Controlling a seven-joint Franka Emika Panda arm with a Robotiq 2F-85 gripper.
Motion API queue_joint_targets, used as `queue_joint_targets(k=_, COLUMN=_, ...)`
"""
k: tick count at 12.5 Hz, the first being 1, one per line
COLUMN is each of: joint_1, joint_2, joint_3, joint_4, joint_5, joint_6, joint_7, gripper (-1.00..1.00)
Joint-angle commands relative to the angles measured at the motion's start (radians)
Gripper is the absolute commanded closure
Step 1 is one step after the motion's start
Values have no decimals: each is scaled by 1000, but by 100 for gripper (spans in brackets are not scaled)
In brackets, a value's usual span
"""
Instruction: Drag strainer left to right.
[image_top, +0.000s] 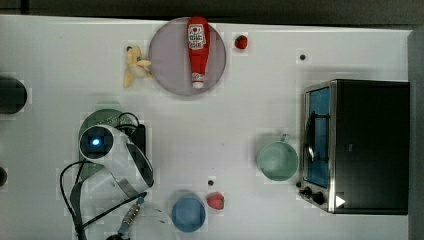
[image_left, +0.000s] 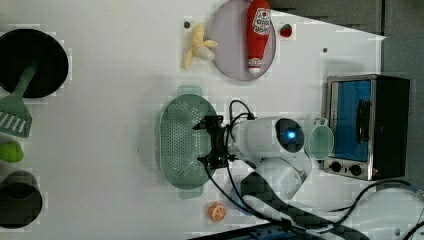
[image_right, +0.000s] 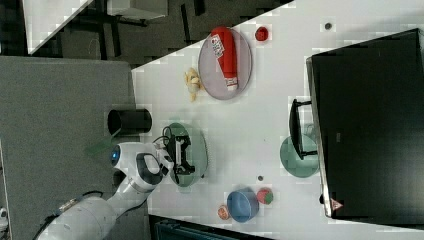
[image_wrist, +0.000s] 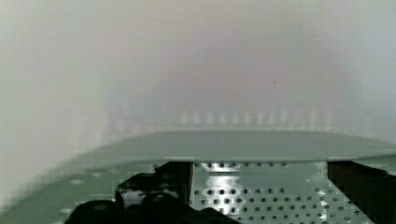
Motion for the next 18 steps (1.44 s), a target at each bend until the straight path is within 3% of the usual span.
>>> queue_joint_targets(k=1, joint_1=-23, joint_2=-50, joint_3=-67, joint_4=-31, joint_5=-7, joint_6=19, joint_7=-6, gripper=-100)
queue_joint_targets(k=18, joint_1=-185, joint_2=-122, joint_3=-316, joint_4=-106, joint_5=-7, joint_6=23, joint_7=-482, gripper=-100)
